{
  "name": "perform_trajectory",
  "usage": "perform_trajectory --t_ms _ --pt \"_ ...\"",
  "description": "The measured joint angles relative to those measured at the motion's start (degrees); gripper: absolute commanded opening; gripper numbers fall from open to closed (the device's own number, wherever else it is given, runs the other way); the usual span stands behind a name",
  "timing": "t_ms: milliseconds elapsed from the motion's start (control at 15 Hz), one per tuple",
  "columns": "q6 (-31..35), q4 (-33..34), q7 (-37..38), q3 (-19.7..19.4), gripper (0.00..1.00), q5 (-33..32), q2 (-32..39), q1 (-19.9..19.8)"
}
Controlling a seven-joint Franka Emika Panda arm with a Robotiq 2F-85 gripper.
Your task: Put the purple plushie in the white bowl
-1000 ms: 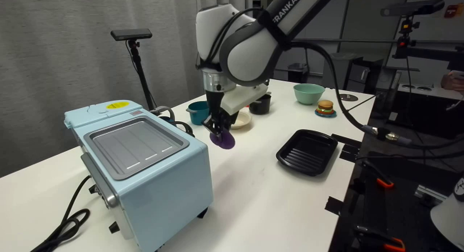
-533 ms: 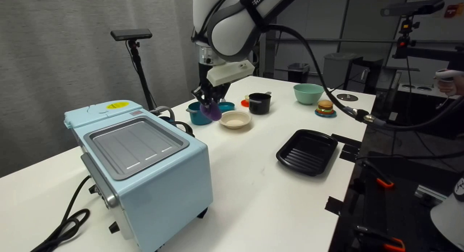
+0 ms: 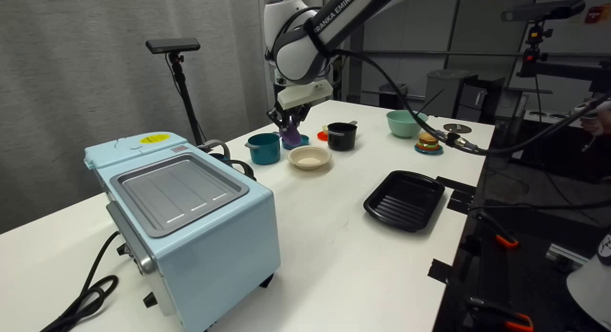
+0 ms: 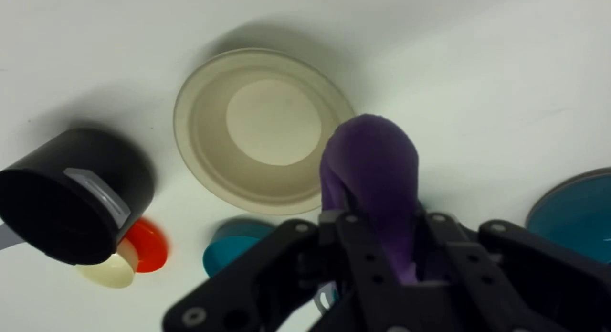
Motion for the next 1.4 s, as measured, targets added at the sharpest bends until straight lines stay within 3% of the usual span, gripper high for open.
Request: perform_trajectory --t_ms 667,1133,1200,1267,1400 --pt "-4.28 8.67 1.97 -3.93 0.05 -0.03 10.02 -2.00" --pt "-6.87 12.54 3.11 -4.04 0.05 -0.11 15.76 -1.87" --pt "-7.02 12.87 3.30 -4.06 0.34 -0.14 16.43 -1.87" --pt "-7.23 13.16 3.52 -4.12 0.47 -0.14 17.01 -1.87" --pt "-7.82 13.81 3.95 -4.25 0.61 -0.14 17.84 -1.87"
